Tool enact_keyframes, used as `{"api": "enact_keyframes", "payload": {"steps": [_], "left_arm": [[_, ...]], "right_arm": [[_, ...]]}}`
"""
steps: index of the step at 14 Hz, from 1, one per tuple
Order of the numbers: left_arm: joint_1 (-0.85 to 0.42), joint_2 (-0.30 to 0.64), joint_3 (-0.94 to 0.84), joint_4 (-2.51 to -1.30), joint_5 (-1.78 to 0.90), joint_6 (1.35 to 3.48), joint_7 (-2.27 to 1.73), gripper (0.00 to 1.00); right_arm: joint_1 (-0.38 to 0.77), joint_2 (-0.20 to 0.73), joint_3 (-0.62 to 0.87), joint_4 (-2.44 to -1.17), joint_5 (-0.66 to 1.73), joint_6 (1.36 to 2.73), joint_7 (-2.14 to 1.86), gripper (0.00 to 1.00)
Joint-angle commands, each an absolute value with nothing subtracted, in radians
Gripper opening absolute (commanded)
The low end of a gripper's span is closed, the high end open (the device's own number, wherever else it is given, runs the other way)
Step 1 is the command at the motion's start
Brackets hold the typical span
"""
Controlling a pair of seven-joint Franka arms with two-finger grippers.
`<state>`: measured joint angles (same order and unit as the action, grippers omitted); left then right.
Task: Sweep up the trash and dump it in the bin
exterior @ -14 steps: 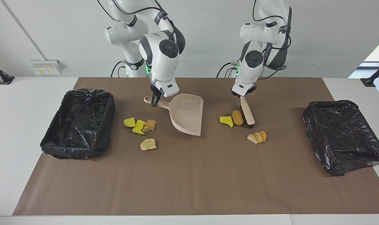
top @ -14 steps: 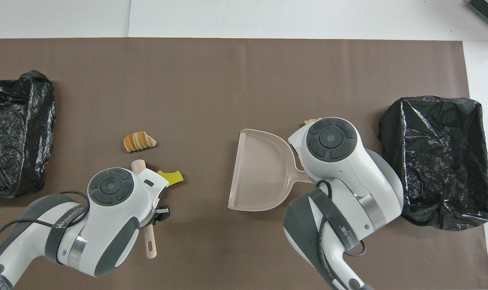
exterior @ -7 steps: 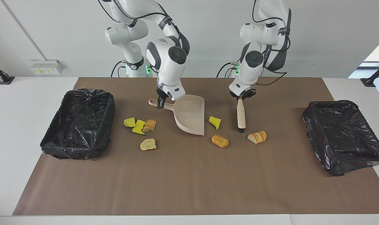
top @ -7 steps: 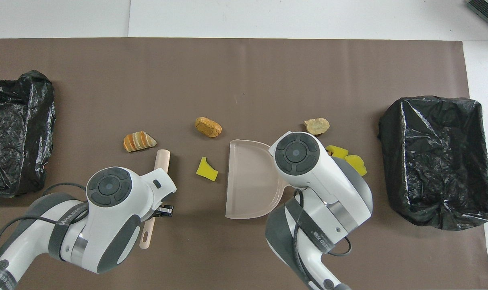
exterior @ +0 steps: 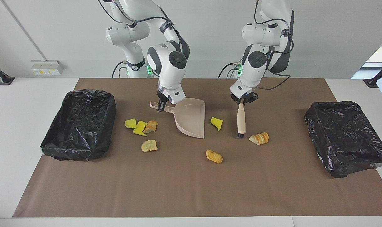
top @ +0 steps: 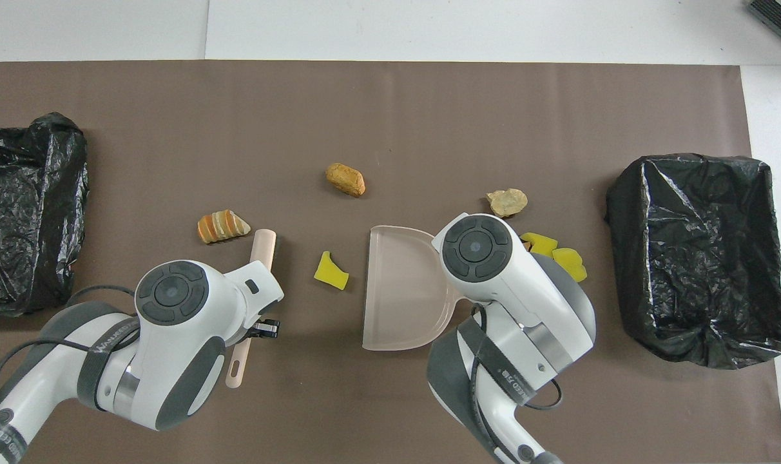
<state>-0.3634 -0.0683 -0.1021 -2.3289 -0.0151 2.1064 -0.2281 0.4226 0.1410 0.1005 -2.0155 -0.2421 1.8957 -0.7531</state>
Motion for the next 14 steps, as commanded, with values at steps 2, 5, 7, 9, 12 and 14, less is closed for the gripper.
{"api": "enact_keyframes", "payload": {"steps": [2,5,7,9,12,14], "left_arm": [[-0.446,-0.014,-0.101,-2.310,-0.034,2.160,-0.213,0.00],[-0.538,-0.017,-0.104,-2.295,-0.086,2.149,-0.216,0.00],[-0.615,-0.025,-0.104,-2.281,-0.101,2.140,-0.247,0.00],[-0.643,-0.028,-0.115,-2.224,-0.123,2.120,-0.320,0.00],[-0.629,-0.083,-0.111,-2.181,-0.123,2.018,-0.322,0.00],[-0.541,-0.116,-0.098,-2.169,-0.114,1.967,-0.315,0.00]], "right_arm": [[0.422,0.140,0.106,-2.026,-0.261,1.911,-0.686,0.00],[0.422,0.140,0.106,-2.028,-0.259,1.910,-0.683,0.00],[0.422,0.140,0.106,-2.028,-0.259,1.908,-0.681,0.00],[0.422,0.140,0.106,-2.028,-0.259,1.908,-0.681,0.00],[0.422,0.140,0.106,-2.028,-0.259,1.907,-0.681,0.00],[0.422,0.140,0.106,-2.028,-0.259,1.908,-0.681,0.00]]}}
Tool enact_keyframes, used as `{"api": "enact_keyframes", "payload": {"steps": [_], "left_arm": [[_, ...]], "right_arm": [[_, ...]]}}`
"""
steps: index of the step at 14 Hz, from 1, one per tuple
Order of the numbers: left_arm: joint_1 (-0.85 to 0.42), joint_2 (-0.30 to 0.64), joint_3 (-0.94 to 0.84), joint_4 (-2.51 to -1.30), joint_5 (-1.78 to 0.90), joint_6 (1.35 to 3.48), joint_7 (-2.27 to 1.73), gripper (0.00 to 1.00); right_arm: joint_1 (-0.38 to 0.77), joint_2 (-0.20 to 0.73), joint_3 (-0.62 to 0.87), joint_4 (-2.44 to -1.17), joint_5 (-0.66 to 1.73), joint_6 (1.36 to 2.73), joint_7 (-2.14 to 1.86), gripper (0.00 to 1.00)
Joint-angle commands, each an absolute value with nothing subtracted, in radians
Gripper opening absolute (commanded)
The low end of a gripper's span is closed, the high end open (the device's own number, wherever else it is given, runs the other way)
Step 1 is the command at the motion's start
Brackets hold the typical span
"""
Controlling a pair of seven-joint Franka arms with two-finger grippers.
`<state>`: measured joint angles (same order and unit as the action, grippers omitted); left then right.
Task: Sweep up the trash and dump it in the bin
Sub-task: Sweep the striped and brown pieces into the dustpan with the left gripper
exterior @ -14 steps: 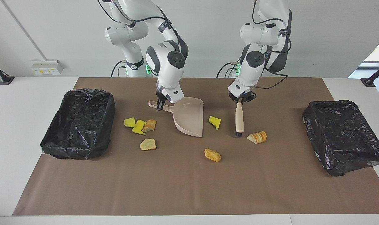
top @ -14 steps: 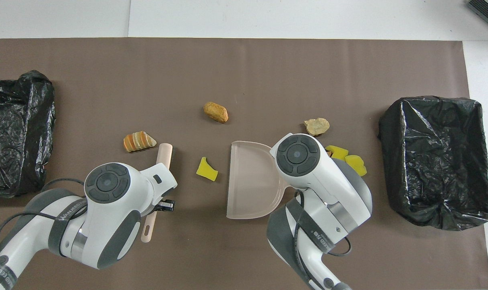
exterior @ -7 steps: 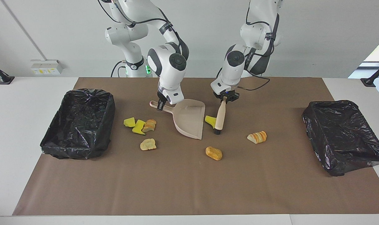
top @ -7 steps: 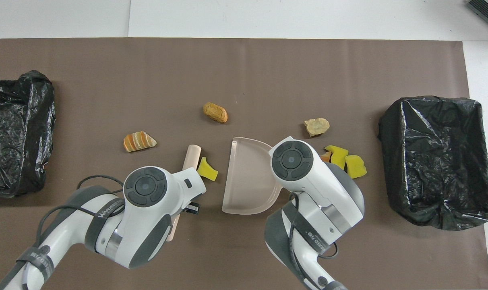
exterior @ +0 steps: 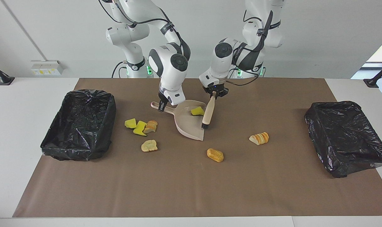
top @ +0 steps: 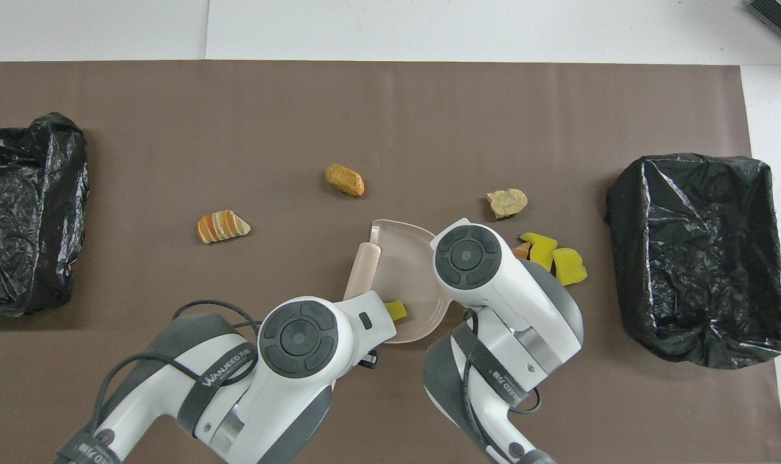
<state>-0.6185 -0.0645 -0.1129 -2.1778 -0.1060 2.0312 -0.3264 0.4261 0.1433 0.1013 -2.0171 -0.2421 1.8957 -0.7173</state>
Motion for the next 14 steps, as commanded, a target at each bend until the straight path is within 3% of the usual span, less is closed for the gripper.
{"api": "enact_keyframes", "payload": {"steps": [1,5,8,12,14], "left_arm": [[-0.493,-0.118,-0.097,-2.158,-0.101,1.957,-0.310,0.00],[-0.287,-0.055,-0.095,-2.090,0.026,1.971,-0.206,0.00],[-0.148,0.055,-0.095,-2.019,0.095,1.996,-0.089,0.00],[-0.005,0.135,-0.097,-2.037,0.150,2.074,-0.060,0.00],[-0.008,0.143,-0.097,-2.080,0.149,2.103,-0.061,0.00]], "right_arm": [[0.422,0.140,0.106,-2.026,-0.258,1.908,-0.681,0.00],[0.420,0.143,0.106,-2.026,-0.247,1.898,-0.594,0.00],[0.419,0.147,0.106,-2.019,-0.247,1.871,-0.581,0.00],[0.416,0.149,0.106,-2.016,-0.247,1.875,-0.568,0.00],[0.416,0.149,0.106,-2.016,-0.247,1.875,-0.568,0.00]]}}
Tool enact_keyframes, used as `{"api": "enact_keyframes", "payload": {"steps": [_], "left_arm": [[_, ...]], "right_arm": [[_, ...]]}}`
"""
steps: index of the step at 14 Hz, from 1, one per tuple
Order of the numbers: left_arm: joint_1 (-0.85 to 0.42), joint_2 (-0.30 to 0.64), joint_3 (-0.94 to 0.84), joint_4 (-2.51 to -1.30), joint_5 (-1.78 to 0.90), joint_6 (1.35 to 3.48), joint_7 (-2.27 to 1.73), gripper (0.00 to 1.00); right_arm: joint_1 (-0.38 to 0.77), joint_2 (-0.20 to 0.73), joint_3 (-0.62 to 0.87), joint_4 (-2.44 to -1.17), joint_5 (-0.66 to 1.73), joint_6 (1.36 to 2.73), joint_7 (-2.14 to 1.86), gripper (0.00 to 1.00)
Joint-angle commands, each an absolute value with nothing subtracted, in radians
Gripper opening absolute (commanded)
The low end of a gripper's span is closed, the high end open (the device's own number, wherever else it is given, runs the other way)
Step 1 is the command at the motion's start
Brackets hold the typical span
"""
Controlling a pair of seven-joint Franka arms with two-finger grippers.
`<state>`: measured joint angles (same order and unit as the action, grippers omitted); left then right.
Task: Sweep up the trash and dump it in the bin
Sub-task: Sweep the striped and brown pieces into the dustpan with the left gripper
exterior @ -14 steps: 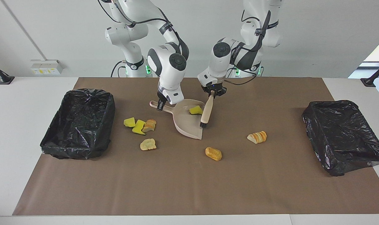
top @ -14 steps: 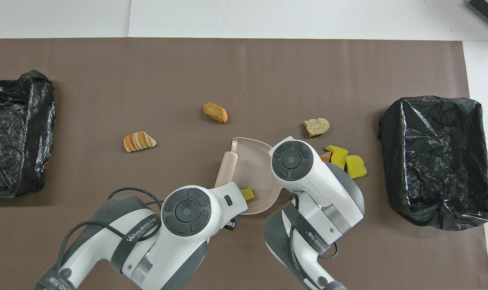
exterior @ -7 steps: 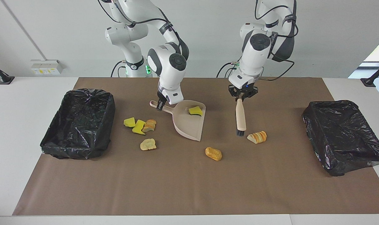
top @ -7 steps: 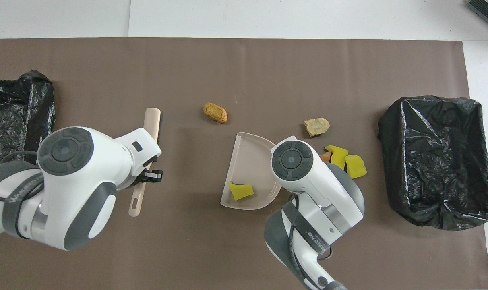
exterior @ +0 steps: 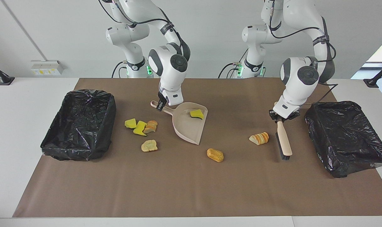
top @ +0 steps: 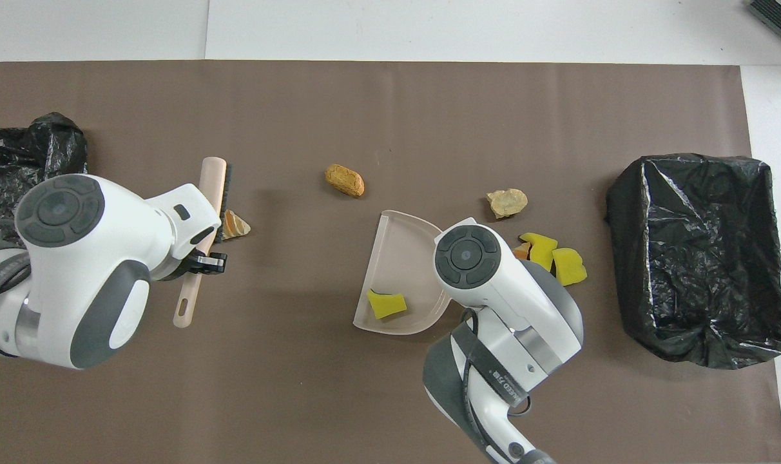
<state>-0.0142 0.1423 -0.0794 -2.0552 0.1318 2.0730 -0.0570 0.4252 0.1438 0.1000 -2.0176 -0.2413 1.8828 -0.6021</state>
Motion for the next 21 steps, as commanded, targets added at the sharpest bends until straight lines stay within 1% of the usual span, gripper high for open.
{"api": "enact_keyframes", "payload": {"steps": [1,6,8,11,16,17,21], "left_arm": [[-0.026,0.143,-0.100,-2.089,0.149,2.111,-0.061,0.00],[-0.230,0.137,-0.104,-2.097,0.132,2.099,-0.157,0.00],[-0.294,0.124,-0.109,-2.138,0.089,2.102,-0.155,0.00],[-0.429,0.124,-0.109,-2.141,-0.032,2.111,-0.192,0.00],[-0.618,0.103,-0.110,-2.126,-0.094,2.108,-0.329,0.00],[-0.635,0.095,-0.110,-2.119,-0.094,2.105,-0.359,0.00],[-0.623,0.065,-0.115,-2.091,-0.094,2.023,-0.357,0.00]], "right_arm": [[0.416,0.149,0.106,-2.016,-0.247,1.876,-0.568,0.00],[0.416,0.149,0.106,-2.016,-0.247,1.878,-0.568,0.00],[0.416,0.149,0.106,-2.016,-0.247,1.878,-0.568,0.00],[0.416,0.149,0.106,-2.016,-0.247,1.878,-0.568,0.00],[0.416,0.149,0.106,-2.017,-0.247,1.878,-0.568,0.00],[0.416,0.149,0.106,-2.017,-0.247,1.878,-0.568,0.00],[0.416,0.149,0.106,-2.017,-0.247,1.878,-0.568,0.00]]}}
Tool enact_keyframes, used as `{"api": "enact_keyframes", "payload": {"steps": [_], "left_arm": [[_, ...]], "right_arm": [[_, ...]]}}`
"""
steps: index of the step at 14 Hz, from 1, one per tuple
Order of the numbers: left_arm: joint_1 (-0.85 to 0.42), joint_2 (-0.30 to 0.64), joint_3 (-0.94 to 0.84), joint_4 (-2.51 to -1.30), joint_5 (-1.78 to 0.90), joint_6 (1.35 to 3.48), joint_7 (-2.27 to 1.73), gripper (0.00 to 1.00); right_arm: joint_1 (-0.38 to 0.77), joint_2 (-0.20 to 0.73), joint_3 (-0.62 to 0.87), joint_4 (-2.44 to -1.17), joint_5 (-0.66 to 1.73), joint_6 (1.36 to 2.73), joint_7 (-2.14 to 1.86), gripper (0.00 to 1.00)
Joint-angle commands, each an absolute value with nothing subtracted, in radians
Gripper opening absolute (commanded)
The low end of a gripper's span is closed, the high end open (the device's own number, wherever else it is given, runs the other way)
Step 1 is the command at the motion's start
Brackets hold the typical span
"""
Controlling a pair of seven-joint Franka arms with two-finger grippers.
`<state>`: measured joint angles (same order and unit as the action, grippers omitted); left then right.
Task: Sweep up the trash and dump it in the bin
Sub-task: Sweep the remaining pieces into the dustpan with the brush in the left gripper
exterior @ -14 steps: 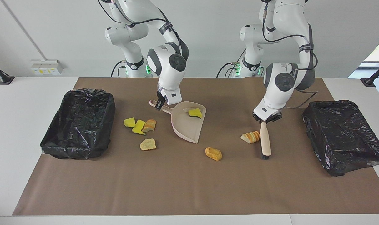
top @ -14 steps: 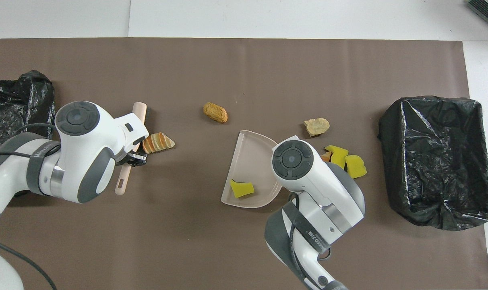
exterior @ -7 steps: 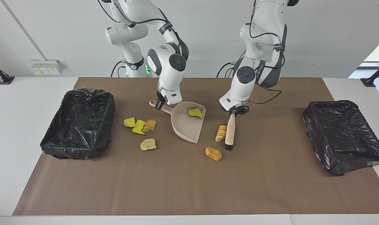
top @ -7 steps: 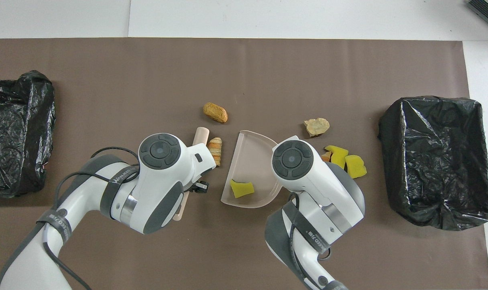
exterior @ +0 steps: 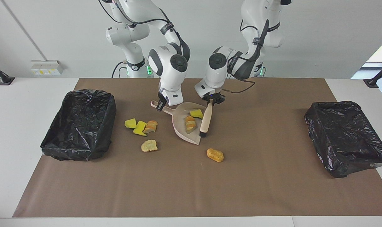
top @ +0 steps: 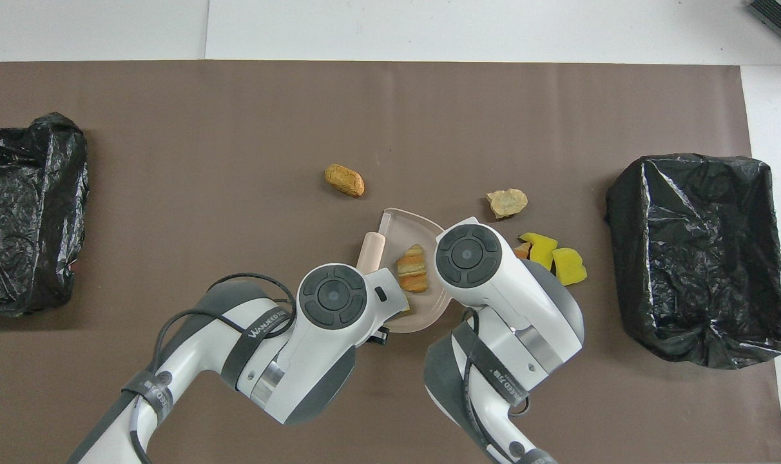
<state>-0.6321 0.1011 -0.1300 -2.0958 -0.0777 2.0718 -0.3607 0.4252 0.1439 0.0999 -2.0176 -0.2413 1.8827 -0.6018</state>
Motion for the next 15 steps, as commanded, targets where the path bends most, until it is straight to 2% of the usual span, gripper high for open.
{"api": "enact_keyframes", "payload": {"steps": [1,3,6,11,14,15], "left_arm": [[-0.609,0.057,-0.104,-2.088,-0.089,2.008,-0.345,0.00],[-0.536,0.078,-0.104,-2.037,-0.045,1.991,-0.296,0.00],[-0.447,0.159,-0.103,-1.901,0.045,1.954,-0.189,0.00],[-0.321,0.343,-0.104,-1.662,0.112,1.939,0.073,0.00],[-0.311,0.461,-0.103,-1.524,0.133,1.936,0.170,0.00],[-0.311,0.486,-0.103,-1.511,0.147,1.943,0.170,0.00]], "right_arm": [[0.416,0.149,0.106,-2.017,-0.247,1.878,-0.568,0.00],[0.416,0.149,0.106,-2.017,-0.247,1.878,-0.568,0.00],[0.416,0.147,0.106,-2.017,-0.247,1.870,-0.563,0.00],[0.416,0.147,0.106,-2.017,-0.247,1.861,-0.552,0.00],[0.416,0.147,0.106,-2.019,-0.247,1.864,-0.552,0.00],[0.416,0.147,0.106,-2.019,-0.247,1.864,-0.552,0.00]]}}
